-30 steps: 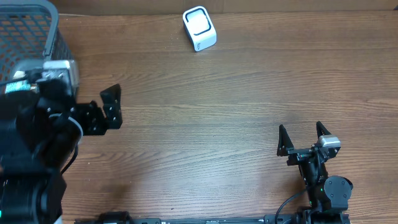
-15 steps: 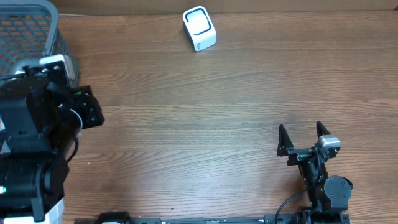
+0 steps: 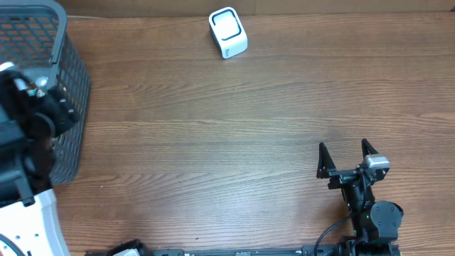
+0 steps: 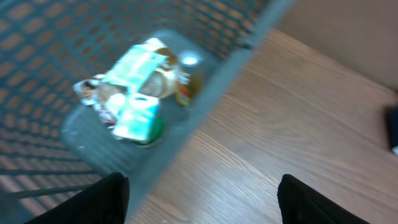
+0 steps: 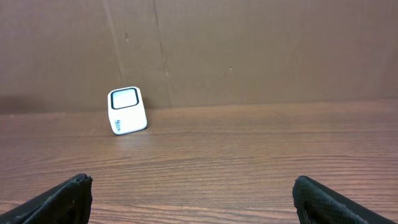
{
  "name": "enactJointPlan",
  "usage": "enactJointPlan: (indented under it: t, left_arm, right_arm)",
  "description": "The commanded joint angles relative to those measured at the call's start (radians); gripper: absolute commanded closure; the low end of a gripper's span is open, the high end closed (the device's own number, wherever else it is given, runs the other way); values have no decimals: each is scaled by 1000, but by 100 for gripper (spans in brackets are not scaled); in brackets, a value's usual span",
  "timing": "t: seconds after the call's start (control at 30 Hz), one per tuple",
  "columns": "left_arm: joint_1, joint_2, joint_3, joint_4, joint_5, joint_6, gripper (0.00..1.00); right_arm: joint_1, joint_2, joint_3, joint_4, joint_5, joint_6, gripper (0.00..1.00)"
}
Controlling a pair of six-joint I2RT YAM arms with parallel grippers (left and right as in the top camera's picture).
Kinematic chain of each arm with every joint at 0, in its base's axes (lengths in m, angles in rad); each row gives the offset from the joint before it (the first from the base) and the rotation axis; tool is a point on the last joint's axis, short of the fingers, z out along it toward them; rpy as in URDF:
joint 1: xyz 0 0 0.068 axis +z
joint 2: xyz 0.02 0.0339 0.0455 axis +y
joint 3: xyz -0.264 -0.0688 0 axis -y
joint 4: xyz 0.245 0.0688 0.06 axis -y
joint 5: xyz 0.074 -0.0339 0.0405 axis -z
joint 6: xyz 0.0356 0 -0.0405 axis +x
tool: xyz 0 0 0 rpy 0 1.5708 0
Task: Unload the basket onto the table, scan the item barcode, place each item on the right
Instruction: 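Move the left gripper into the grey basket toward the Kleenex pack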
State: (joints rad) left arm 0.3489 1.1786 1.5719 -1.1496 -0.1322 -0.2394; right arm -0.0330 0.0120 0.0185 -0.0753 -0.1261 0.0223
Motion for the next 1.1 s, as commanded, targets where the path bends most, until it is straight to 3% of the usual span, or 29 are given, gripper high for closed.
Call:
enactJointPlan:
  t: [0.0, 0.2, 0.43, 1.07]
  left_arm:
    - [126, 0, 29, 18, 72, 72, 20]
    - [308, 44, 29, 26, 81, 120, 10]
    - [339, 189, 28, 25, 119, 182, 0]
    - [339, 500, 28, 52, 145, 202, 0]
  right_arm:
    - [-6, -9, -11, 3, 2, 1, 0]
    - [-6, -9, -11, 3, 2, 1, 0]
    - [-6, -9, -11, 3, 2, 1, 0]
    - [-6, -9, -11, 3, 2, 1, 0]
